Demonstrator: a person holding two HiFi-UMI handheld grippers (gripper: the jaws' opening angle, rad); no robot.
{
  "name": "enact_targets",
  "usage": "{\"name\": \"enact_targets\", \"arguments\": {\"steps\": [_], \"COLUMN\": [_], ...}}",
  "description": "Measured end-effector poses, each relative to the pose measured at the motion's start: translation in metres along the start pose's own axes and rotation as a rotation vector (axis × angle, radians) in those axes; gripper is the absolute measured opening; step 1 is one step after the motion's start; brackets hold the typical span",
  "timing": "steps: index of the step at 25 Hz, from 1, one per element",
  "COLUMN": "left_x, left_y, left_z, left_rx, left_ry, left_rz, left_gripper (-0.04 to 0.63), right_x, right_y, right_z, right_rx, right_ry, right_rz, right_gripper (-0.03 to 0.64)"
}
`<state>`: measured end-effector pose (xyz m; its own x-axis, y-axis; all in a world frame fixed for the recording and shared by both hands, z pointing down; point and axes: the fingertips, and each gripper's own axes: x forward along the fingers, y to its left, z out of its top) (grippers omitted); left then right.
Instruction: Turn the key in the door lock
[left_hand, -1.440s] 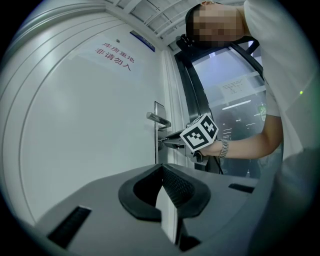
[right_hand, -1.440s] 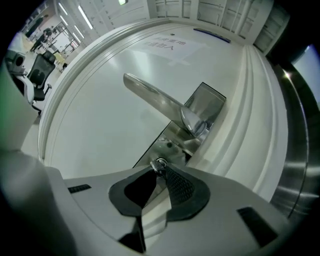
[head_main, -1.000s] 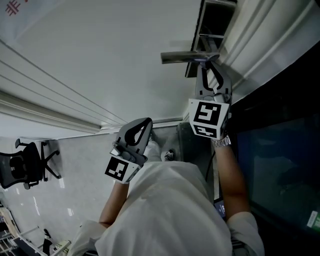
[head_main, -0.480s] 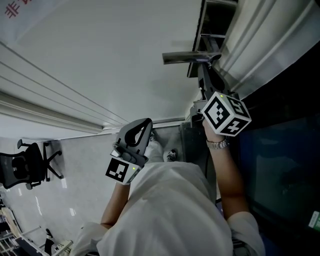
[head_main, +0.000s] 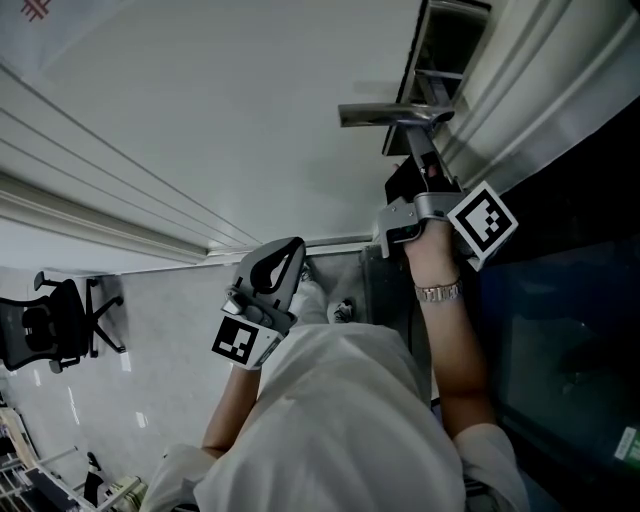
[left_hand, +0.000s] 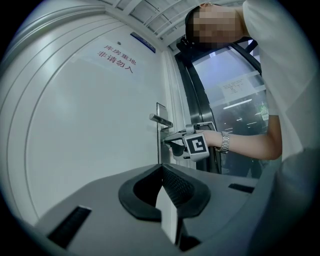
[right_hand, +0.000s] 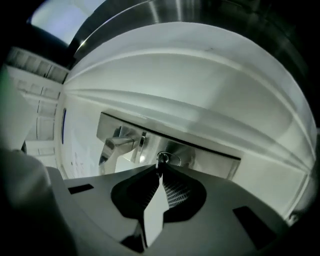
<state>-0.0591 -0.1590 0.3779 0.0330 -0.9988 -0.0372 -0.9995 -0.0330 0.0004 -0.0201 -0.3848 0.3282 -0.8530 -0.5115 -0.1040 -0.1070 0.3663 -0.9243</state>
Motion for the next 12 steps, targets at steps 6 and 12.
{"name": "enact_targets", "arguments": {"steps": [6, 12], "left_x": [-0.002, -0.005], "left_y": [0.001, 0.003], "left_z": [0.000, 0.000], "left_rx": [-0.014, -0.020], "left_ry": [-0.006, -0.009], "left_rz": [0.000, 0.006], "left_gripper": [0.003, 0.005], "right_x": [-0.002, -0.017], "right_y": [0.013, 0.014], "right_z": [-0.001, -0.016], "right_rx": [-0.059, -0.654], "right_ry": [0.072, 0.192], "right_rz": [0.087, 0.022], "right_gripper": [0.017, 0.114]}}
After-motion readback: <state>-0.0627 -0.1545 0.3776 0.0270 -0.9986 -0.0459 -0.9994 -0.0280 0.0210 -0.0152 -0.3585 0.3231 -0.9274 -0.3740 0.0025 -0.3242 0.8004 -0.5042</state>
